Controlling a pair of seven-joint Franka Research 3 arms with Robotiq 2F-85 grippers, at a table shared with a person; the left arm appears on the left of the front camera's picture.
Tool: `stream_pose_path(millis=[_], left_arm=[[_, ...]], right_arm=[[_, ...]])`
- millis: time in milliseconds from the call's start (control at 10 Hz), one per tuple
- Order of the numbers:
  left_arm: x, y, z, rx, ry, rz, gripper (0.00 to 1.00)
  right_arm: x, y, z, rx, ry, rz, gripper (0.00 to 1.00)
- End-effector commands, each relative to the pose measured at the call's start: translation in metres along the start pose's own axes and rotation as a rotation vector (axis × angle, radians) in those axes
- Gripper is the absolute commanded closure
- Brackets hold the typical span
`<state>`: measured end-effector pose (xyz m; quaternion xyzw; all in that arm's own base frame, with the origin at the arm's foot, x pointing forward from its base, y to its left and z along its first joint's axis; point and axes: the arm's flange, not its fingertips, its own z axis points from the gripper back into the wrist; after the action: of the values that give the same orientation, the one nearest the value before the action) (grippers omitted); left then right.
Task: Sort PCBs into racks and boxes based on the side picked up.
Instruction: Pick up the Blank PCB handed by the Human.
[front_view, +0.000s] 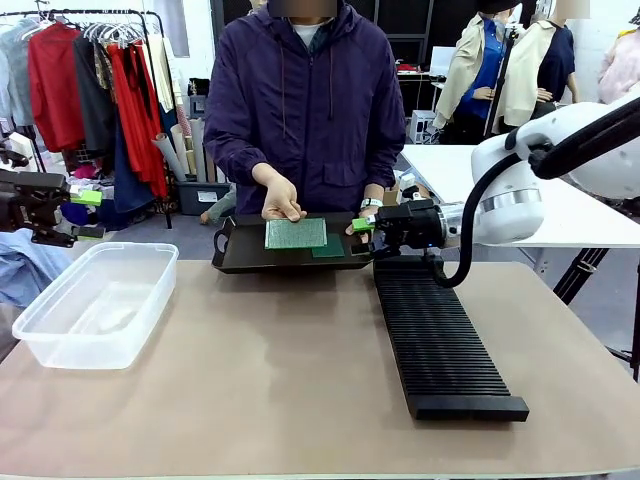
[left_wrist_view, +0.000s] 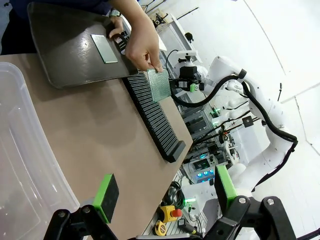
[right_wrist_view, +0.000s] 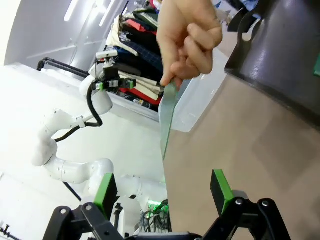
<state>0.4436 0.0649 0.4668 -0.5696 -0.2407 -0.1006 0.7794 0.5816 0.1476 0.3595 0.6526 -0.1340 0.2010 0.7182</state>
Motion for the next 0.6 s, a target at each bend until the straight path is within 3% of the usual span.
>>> stream_pose_path(millis=[0,500], left_arm=[[0.000,-0.002,0.001,0.000,-0.001,0.007,0.00],[0.000,-0.002,0.001,0.000,-0.001,0.007,0.00]], right_arm=[[0.013,-0.011,-0.020,-0.041,-0.056,0.042,0.00],[0.028,-0.017,-0.063,-0.065,-0.105,0.051,0.00]])
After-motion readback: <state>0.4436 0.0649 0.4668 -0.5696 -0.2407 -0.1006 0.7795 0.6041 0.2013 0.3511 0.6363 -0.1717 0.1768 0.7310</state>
